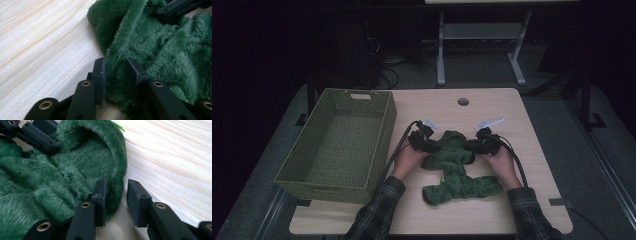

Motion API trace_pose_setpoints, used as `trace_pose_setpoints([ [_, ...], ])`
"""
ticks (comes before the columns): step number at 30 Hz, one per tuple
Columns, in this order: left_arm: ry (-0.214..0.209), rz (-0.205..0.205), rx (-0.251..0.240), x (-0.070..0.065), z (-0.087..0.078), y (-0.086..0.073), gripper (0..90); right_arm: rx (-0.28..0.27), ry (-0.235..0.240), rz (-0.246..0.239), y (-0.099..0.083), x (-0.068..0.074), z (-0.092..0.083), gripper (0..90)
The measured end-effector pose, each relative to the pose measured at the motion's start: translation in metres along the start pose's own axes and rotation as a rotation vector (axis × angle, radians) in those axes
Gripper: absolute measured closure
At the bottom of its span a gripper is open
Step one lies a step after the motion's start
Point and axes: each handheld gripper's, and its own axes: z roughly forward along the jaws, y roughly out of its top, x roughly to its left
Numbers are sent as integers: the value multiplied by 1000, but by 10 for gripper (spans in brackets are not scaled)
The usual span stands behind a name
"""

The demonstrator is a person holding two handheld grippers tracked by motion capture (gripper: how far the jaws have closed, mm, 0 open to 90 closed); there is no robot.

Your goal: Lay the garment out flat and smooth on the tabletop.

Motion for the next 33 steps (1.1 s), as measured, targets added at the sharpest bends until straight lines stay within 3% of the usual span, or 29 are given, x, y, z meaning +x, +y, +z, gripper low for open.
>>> trace_pose_setpoints([
  [1,0,-7,-6,0,0,0,740,-1,-3,-9,0,0,1,764],
  [3,-2,-9,0,2,-2,-1,824,-3,-10,-17,0,1,1,835],
  [8,9,-6,-9,2,-8,-1,862,-19,-18,-27,1,1,-6,854],
  [17,35,-16,-145,1,-30,6,866,-111,-45,-17,5,-7,-39,870],
  [20,38,-26,-176,3,-32,8,873,-148,-37,11,4,-16,-50,876],
  [24,51,-47,-181,9,-22,10,878,-126,-39,29,-1,-22,-44,879],
  [26,67,-55,-178,15,-12,9,878,-97,-65,25,-3,-25,-32,881],
  [31,66,-92,-187,26,3,4,878,-89,-87,34,-5,-32,-17,882],
  [33,78,-78,-179,28,7,3,878,-85,-90,35,-6,-34,-14,882],
])
